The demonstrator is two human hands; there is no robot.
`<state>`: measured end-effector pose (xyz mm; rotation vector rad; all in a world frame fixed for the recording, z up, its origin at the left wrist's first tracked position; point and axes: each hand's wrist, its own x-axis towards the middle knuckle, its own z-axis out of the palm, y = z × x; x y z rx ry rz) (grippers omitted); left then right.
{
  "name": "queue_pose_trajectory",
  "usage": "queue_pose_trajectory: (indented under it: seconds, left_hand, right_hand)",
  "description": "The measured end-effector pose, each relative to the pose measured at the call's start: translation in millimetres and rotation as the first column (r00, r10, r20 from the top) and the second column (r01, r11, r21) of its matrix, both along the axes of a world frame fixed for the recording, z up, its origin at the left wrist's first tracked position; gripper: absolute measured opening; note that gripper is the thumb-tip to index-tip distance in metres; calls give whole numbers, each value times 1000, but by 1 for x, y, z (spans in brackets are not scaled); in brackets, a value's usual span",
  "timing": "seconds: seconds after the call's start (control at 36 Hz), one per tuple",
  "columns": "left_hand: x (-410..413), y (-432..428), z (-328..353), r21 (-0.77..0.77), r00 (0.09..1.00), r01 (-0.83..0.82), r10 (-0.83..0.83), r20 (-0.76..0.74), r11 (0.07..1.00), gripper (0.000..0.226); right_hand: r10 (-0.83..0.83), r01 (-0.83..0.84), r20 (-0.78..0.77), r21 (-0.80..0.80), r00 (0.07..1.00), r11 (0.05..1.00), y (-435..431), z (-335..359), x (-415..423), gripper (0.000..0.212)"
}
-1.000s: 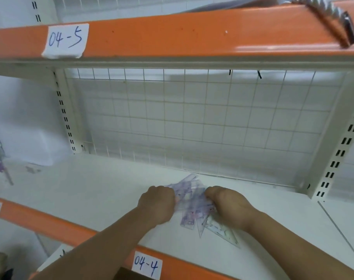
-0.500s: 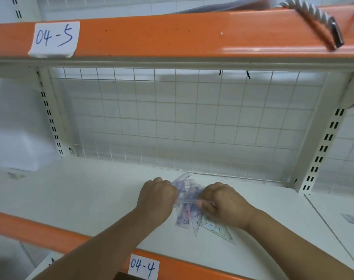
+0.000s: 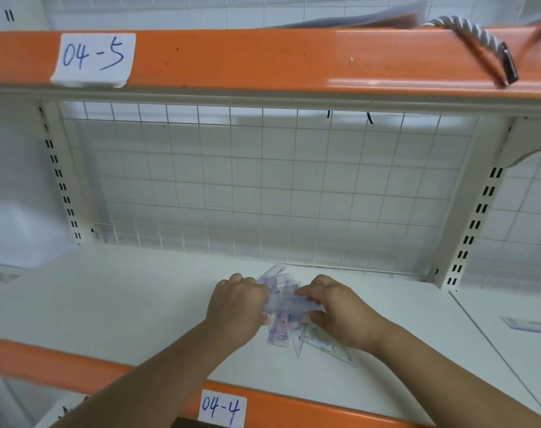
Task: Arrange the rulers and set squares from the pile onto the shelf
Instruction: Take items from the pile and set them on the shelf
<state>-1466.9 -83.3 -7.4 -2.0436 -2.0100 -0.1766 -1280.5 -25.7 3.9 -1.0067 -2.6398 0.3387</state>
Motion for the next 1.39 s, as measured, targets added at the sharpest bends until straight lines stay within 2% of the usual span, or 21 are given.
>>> queue_pose_trajectory:
  seconds: [0.08, 0.19, 0.31, 0.36, 0.39, 0.42, 0.47, 0.56, 0.69, 0.81, 0.89, 0.97, 1.03, 1.08, 1.11, 1.17, 1.19, 1.22, 1.28, 1.33, 1.39]
  left_hand:
    - [0, -2, 0, -45, 999, -36, 37, 28, 998, 31]
    - [1, -2, 1, -21, 998, -56, 56, -2, 998, 31]
    - [4, -6, 2, -30, 991, -119, 121, 65, 992, 54]
    - [6, -9, 3, -25, 985, -142, 144, 100, 990, 57]
    - [8, -10, 3, -32, 983, -147, 150, 109, 989, 55]
    - [9, -12, 4, -43, 982, -147, 151, 116, 988, 54]
    - [11, -15, 4, -69, 983, -136, 143, 116, 988, 57]
    - [15, -18, 4, -123, 985, -122, 135, 110, 985, 67]
    - [24, -24, 5, -181, 986, -101, 122, 109, 978, 81]
    - [30, -27, 8, -184, 983, -84, 111, 145, 979, 83]
    - [34, -28, 9, -188, 987, -96, 118, 108, 977, 70]
    - [36, -28, 10, -186, 990, -115, 128, 61, 976, 51]
    - [36, -29, 11, -190, 990, -125, 135, 44, 974, 48]
    - [35, -31, 12, -187, 989, -137, 145, 28, 973, 47]
    - [34, -32, 12, -187, 988, -146, 152, 22, 971, 46]
    - [30, -34, 12, -197, 986, -164, 168, 7, 967, 46]
    - [28, -35, 12, -202, 984, -173, 176, 0, 964, 46]
    - [26, -35, 12, -208, 983, -180, 183, -7, 961, 45]
    - [23, -37, 13, -222, 982, -189, 191, -14, 957, 43]
    - [23, -38, 13, -236, 982, -188, 190, -13, 953, 43]
    - [23, -39, 12, -240, 984, -178, 180, -15, 954, 43]
  right_hand:
    - [-26, 26, 8, 7, 1000, 1000, -4, -2, -1, 39]
    - [-75, 74, 39, 15, 996, 997, -6, -2, -2, 37]
    - [-191, 190, -40, -19, 981, 982, -9, -2, -2, 36]
    - [-308, 287, -189, -128, 932, 949, -9, -2, -5, 33]
    - [-371, 317, -277, -220, 887, 922, -11, -2, -7, 22]
    - [-427, 314, -354, -335, 832, 889, -12, -2, -10, 10]
    - [-524, 231, -462, -551, 715, 802, -15, -2, -15, 11]
    - [-655, 122, -488, -742, 577, 660, -23, 2, -21, 12]
    - [-751, 73, -429, -844, 502, 531, -27, 2, -23, 24]
    - [-780, -36, -375, -909, 500, 414, -30, 1, -25, 23]
    - [-768, -90, -341, -932, 542, 351, -30, -2, -25, 21]
    - [-731, -83, -326, -934, 599, 349, -34, -4, -23, 18]
    - [-712, -34, -322, -921, 624, 387, -37, -1, -21, 16]
    - [-660, 124, -288, -855, 694, 503, -39, 1, -17, 20]
    - [-599, 263, -216, -748, 771, 609, -39, 1, -15, 27]
    - [-488, 462, 12, -341, 873, 819, -40, 3, -9, 35]
    - [-465, 474, 92, -109, 880, 874, -40, 3, -7, 37]
    - [-443, 434, 112, 92, 890, 896, -41, 3, -5, 37]
    - [-348, 277, 91, 433, 933, 858, -40, 1, -5, 31]
    - [-286, 148, 172, 552, 943, 821, -43, -1, -9, 42]
    - [-278, 111, 202, 588, 939, 801, -40, -10, -14, 51]
